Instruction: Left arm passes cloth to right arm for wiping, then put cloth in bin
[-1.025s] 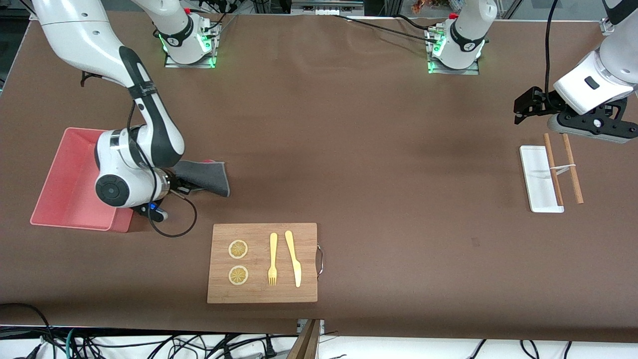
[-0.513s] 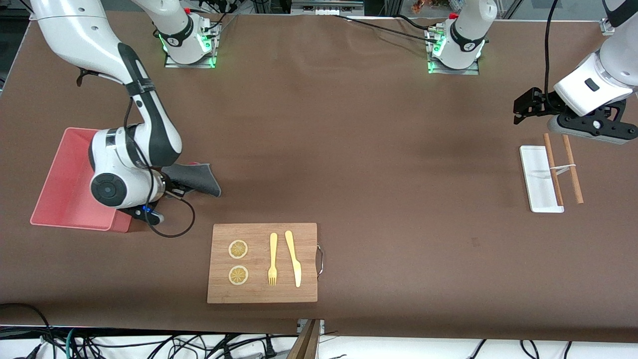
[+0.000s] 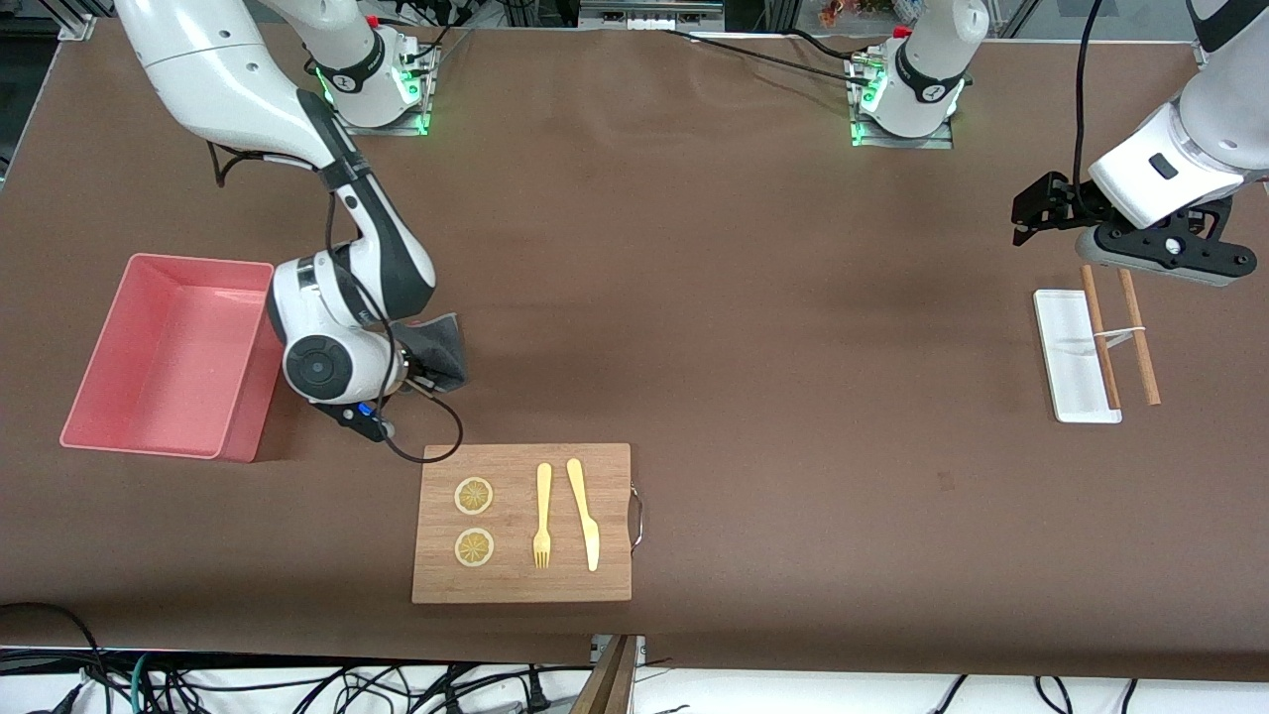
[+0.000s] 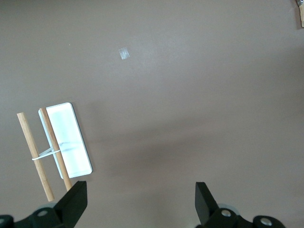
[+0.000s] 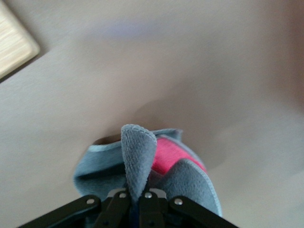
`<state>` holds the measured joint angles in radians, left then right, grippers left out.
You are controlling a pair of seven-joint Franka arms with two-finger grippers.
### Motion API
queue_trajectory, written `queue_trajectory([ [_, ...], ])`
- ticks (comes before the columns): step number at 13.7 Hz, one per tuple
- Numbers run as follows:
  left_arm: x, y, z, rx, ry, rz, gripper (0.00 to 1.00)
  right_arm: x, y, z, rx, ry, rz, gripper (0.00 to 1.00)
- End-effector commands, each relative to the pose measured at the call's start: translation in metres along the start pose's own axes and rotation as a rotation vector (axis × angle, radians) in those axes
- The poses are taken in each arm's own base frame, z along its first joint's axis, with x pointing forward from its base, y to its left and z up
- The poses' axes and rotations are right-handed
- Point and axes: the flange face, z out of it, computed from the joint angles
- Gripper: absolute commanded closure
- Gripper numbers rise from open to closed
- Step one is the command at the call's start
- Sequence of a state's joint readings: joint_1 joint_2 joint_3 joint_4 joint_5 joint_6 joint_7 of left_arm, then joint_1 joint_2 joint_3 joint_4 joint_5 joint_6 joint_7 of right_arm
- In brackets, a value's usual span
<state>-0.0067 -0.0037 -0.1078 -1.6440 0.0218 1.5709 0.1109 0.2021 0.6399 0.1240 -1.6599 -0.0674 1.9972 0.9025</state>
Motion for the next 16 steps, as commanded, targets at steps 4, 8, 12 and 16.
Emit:
queue_trajectory([
  [4, -0.005, -0.001, -0.005, -0.005, 0.004, -0.003, 0.0, -0.048, -0.052, -0.001, 0.094, 0.004, 0.121, 1.0],
  [8, -0.005, -0.001, -0.005, -0.003, 0.004, -0.003, 0.0, -0.094, -0.088, -0.011, 0.198, -0.076, 0.224, 1.0],
  [12, -0.004, 0.001, -0.005, -0.003, 0.004, 0.001, 0.0, -0.137, -0.111, -0.02, 0.237, -0.125, 0.264, 1.0],
  [16, -0.004, 0.001, -0.005, -0.003, 0.005, 0.0, 0.0, -0.133, -0.106, -0.016, 0.214, -0.115, 0.24, 1.0],
])
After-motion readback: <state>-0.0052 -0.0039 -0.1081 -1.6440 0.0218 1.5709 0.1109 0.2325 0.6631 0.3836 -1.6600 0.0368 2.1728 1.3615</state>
